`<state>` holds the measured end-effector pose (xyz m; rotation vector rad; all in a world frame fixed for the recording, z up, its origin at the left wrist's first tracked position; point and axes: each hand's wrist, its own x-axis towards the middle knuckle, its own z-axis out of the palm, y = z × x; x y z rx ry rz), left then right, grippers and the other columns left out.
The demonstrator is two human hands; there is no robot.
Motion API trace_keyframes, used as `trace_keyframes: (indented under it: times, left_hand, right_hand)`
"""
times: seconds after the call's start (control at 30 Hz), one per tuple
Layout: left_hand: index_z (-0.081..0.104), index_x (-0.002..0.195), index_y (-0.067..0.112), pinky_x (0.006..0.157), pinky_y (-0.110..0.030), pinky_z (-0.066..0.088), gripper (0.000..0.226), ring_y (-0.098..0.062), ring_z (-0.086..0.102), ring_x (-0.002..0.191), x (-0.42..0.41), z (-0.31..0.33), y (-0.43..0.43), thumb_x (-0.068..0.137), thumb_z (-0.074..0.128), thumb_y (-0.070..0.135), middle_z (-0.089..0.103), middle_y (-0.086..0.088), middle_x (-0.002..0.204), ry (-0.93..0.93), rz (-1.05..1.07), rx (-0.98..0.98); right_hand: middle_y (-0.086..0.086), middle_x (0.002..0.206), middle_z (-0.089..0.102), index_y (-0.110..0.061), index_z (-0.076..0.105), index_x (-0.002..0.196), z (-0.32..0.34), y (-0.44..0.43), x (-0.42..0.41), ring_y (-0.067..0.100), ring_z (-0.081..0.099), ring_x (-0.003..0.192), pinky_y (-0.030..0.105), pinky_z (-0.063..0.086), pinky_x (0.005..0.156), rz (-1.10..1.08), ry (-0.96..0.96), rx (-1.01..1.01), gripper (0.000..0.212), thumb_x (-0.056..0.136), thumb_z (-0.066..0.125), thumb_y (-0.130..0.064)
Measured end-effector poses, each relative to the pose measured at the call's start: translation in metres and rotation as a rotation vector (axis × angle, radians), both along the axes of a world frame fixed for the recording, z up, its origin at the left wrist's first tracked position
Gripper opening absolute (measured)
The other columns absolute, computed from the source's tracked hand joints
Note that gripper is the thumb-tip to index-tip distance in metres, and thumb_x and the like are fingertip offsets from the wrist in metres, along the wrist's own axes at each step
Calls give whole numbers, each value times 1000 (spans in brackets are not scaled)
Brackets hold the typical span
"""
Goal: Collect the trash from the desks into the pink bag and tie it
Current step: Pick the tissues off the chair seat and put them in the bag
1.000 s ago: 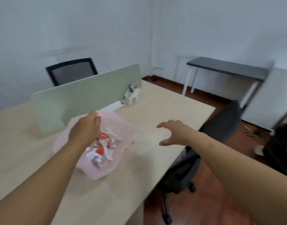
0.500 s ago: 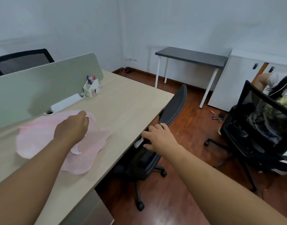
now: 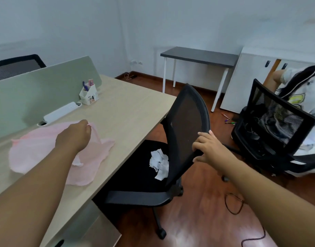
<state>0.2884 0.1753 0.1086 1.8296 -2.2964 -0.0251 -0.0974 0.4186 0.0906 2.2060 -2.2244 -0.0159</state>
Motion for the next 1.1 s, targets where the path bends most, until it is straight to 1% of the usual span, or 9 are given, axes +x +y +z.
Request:
trace_keyframes:
  times: [0.13,0.3,0.37,0.47,0.67,0.8,0.9,1.0,1.1]
  left_hand:
    - [45,83,19,60,-35,38,27,-34,52,79,-5,1,1,99,27,31,51,-7,82,6,-8,18]
    - [45,87,17,62,-36,39,27,-34,54,81,-3,-4,6,101,27,32,61,-16,95,16,-31,14]
    - [48,98,17,67,-37,42,27,-36,58,87,-1,-9,10,101,28,34,63,-19,103,23,-51,17]
    - [50,110,19,70,-38,43,28,-37,61,94,5,-26,14,102,28,35,65,-20,110,32,-76,42]
    - [47,109,17,67,-38,46,26,-34,62,85,6,-78,10,102,28,34,67,-17,99,50,-138,137]
    - [38,95,19,58,-36,41,18,-30,54,68,-6,-119,-5,102,27,31,61,-9,82,54,-192,199]
    - [35,92,22,56,-34,37,15,-28,51,66,-21,-150,-20,102,28,30,52,0,74,64,-211,212]
    - [41,95,20,60,-35,39,17,-30,57,75,-37,-175,-34,102,31,31,56,-2,82,69,-194,235]
    - [52,99,12,70,-40,45,19,-35,60,86,-48,-189,-49,99,43,29,62,-10,93,42,-119,169]
  right_hand:
    - [-4,130,53,-27,60,120,-2,18,-18,22,18,148,48,-3,120,-23,113,53,36,88,64,-43]
    - [-2,129,51,-35,47,132,-13,10,5,23,41,131,54,-1,118,42,348,67,56,81,66,-48]
    - [-3,128,50,-35,45,135,-20,-8,31,22,42,129,53,1,119,41,302,33,62,79,65,-52]
    - [-3,136,45,-35,38,140,-38,-37,69,22,39,130,45,16,118,15,158,81,65,82,62,-52]
    - [0,139,44,-34,35,142,-90,-75,112,24,41,126,37,35,106,-16,49,226,64,85,59,-50]
    - [0,136,45,-33,34,144,-121,-93,116,23,40,126,35,38,100,-132,-33,298,63,88,56,-50]
    - [0,135,44,-30,34,143,-148,-100,110,23,40,123,34,42,95,-229,-112,328,62,88,57,-48]
    - [1,138,40,-29,33,144,-180,-107,102,23,39,123,33,42,96,-287,-148,374,65,88,58,-48]
    - [3,141,36,-28,33,145,-209,-125,89,25,37,125,35,42,99,-344,-237,409,67,86,60,-45]
